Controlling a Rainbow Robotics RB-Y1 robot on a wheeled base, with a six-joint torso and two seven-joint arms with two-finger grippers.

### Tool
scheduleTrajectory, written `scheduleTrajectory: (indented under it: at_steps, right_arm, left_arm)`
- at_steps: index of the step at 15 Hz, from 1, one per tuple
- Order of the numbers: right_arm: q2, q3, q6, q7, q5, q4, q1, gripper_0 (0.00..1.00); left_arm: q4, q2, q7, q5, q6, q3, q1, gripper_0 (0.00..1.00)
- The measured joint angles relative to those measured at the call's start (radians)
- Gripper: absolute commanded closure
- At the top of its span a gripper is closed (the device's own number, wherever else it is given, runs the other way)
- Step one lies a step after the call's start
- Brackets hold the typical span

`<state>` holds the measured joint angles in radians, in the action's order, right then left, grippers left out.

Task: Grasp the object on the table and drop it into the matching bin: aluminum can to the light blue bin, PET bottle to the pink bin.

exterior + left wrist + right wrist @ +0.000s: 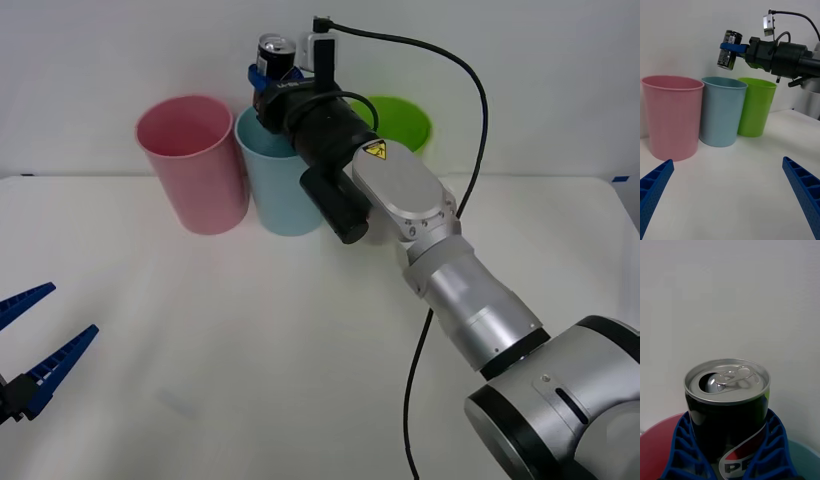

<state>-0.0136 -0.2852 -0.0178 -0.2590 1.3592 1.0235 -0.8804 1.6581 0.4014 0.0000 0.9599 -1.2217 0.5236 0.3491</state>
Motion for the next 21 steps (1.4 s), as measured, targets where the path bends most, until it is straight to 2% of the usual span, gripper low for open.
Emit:
scheduleTrajectory:
  at_steps: [3, 4, 5, 6, 11, 14, 18, 21]
  right_arm:
    - [0.001, 0.000, 0.003, 0.012, 0.014, 0.000, 0.000, 0.98]
    - [0.001, 0.000, 0.003, 0.016, 0.015, 0.000, 0.000, 0.86]
    - [0.001, 0.000, 0.003, 0.019, 0.015, 0.000, 0.000, 0.54]
    - [0.001, 0.000, 0.003, 0.024, 0.016, 0.000, 0.001, 0.00]
    - [-0.003, 0.000, -0.009, 0.047, 0.019, 0.000, 0.000, 0.00]
    - [-0.035, 0.001, -0.079, 0.049, 0.010, 0.019, 0.013, 0.00]
    - [-0.100, -0.001, -0.179, 0.042, 0.006, 0.199, 0.133, 0.00]
    - [-0.177, -0.049, -0.194, 0.033, -0.018, 0.352, 0.241, 0.00]
  left_arm:
    - [0.000, 0.000, 0.000, 0.000, 0.000, 0.000, 0.000, 0.00]
    - [0.000, 0.000, 0.000, 0.000, 0.000, 0.000, 0.000, 0.00]
    - [0.000, 0.000, 0.000, 0.000, 0.000, 0.000, 0.000, 0.00]
    - [0.000, 0.000, 0.000, 0.000, 0.000, 0.000, 0.000, 0.00]
    - [0.000, 0.000, 0.000, 0.000, 0.000, 0.000, 0.000, 0.00]
    - [0.000, 0.000, 0.000, 0.000, 0.000, 0.000, 0.000, 0.00]
    - [0.000, 0.000, 0.000, 0.000, 0.000, 0.000, 0.000, 0.00]
    - [0.000, 0.000, 0.000, 0.000, 0.000, 0.000, 0.000, 0.00]
